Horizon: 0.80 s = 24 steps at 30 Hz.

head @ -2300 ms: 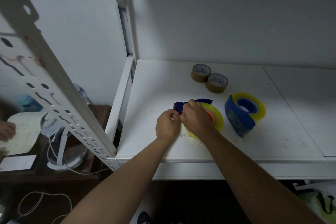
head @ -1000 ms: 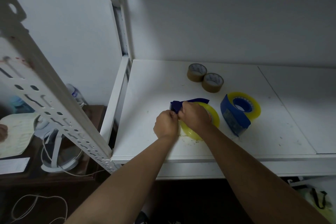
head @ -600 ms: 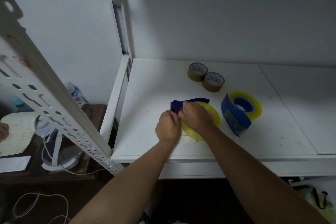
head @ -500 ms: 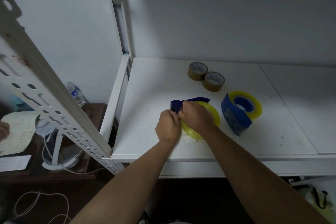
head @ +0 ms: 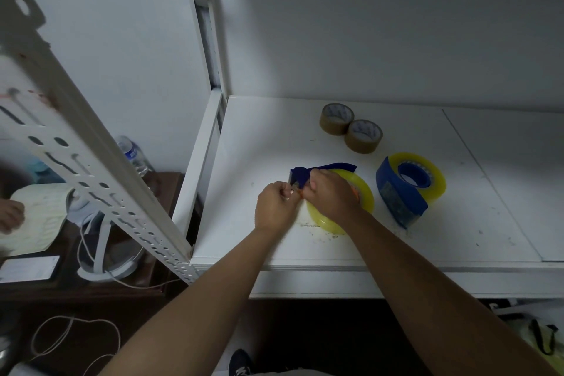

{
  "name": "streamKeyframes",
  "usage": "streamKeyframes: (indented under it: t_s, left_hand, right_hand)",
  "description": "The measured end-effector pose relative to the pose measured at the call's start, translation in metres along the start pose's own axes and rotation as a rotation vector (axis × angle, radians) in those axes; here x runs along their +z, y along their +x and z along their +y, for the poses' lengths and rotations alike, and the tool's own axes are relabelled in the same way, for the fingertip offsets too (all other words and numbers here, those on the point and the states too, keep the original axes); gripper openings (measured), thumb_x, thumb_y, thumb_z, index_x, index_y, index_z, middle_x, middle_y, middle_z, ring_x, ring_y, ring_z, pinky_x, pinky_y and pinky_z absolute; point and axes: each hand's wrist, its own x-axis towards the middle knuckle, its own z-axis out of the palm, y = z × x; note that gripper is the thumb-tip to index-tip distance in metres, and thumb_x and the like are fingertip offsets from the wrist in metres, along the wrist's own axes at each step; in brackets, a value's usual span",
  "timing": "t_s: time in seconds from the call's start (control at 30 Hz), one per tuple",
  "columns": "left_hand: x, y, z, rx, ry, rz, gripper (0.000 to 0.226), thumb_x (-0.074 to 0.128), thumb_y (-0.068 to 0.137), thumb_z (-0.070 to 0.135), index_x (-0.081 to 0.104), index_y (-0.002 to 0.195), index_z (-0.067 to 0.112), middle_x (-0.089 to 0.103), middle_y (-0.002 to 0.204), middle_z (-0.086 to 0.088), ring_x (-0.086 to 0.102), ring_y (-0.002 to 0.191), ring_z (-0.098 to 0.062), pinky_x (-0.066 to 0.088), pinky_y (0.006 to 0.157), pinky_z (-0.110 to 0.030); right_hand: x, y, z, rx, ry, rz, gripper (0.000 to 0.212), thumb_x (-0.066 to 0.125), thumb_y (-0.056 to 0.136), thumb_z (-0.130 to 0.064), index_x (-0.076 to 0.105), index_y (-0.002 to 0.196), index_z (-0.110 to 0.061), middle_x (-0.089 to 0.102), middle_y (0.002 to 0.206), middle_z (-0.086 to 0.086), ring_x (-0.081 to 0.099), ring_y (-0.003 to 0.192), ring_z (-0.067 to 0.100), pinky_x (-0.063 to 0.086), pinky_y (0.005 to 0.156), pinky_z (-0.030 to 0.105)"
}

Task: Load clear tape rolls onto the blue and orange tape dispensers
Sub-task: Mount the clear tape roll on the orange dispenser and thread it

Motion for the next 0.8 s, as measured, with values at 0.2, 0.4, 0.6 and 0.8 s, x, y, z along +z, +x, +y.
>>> streamKeyframes:
  t_s: [0.2, 0.4, 0.6, 0.8]
  left_hand:
    - [-0.006, 0.015, -0.002, 0.066, 0.160, -0.070, 0.014, 0.053, 0.086, 0.014, 0.064, 0.079, 0.008, 0.067, 0.079, -0.005, 0.060, 0.076, -0.024, 0.047, 0.066, -0.032]
    - [-0.002, 0.009, -0.006, 0.175, 0.161, 0.026, 0.017, 0.052, 0.092, 0.015, 0.064, 0.082, 0.009, 0.064, 0.082, -0.003, 0.054, 0.073, -0.019, 0.041, 0.063, -0.032]
    - [0.005, 0.003, -0.007, 0.242, 0.176, 0.110, 0.020, 0.051, 0.095, 0.019, 0.065, 0.083, 0.010, 0.063, 0.085, -0.001, 0.053, 0.077, -0.019, 0.041, 0.064, -0.031]
    - [0.005, 0.005, -0.008, 0.250, 0.167, 0.124, 0.024, 0.052, 0.094, 0.021, 0.065, 0.077, 0.011, 0.064, 0.079, -0.002, 0.052, 0.076, -0.020, 0.041, 0.063, -0.034]
  right_hand:
    - [0.002, 0.000, 0.000, -0.013, -0.012, 0.014, 0.029, 0.051, 0.087, -0.016, 0.033, 0.064, -0.017, 0.038, 0.061, -0.004, 0.041, 0.059, 0.018, 0.022, 0.047, 0.028]
    - [0.003, -0.002, 0.001, -0.024, -0.008, 0.038, 0.032, 0.052, 0.087, -0.015, 0.031, 0.064, -0.018, 0.033, 0.060, -0.008, 0.036, 0.058, 0.015, 0.018, 0.047, 0.026]
    - [0.003, -0.001, 0.002, -0.016, -0.004, 0.036, 0.031, 0.052, 0.089, -0.016, 0.033, 0.064, -0.017, 0.034, 0.060, -0.007, 0.034, 0.058, 0.014, 0.018, 0.048, 0.025]
    - [0.002, -0.001, -0.001, -0.009, -0.010, 0.024, 0.032, 0.053, 0.089, -0.017, 0.033, 0.064, -0.017, 0.038, 0.062, -0.005, 0.039, 0.062, 0.018, 0.017, 0.048, 0.024]
